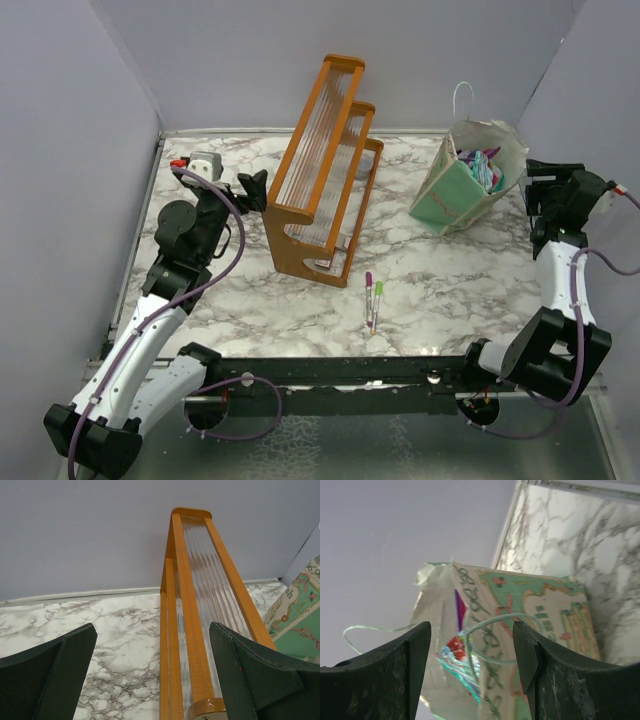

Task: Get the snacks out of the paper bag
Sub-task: Adjust the paper bag at the center of the board.

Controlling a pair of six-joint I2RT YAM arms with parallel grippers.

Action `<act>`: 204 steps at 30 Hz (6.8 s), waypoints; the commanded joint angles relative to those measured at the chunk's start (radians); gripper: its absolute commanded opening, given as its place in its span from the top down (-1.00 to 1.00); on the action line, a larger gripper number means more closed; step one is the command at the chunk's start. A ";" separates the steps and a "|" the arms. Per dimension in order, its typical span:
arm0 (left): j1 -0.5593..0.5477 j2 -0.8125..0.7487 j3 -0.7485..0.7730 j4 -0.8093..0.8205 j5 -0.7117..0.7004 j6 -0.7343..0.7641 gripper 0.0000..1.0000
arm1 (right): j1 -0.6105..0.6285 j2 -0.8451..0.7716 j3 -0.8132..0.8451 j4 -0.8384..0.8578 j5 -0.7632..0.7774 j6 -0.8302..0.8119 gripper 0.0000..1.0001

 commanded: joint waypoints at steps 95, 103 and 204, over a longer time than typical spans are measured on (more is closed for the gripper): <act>-0.015 0.000 0.018 0.023 0.045 -0.020 -0.98 | -0.078 0.061 0.371 -0.573 -0.043 -0.101 -0.29; -0.015 0.004 0.019 0.022 0.049 -0.022 -0.98 | -0.077 0.031 0.431 -0.631 0.154 -0.183 -0.38; -0.570 0.452 0.536 -0.121 0.117 -0.080 -0.90 | 0.081 -0.138 0.235 0.023 -1.134 -0.606 0.87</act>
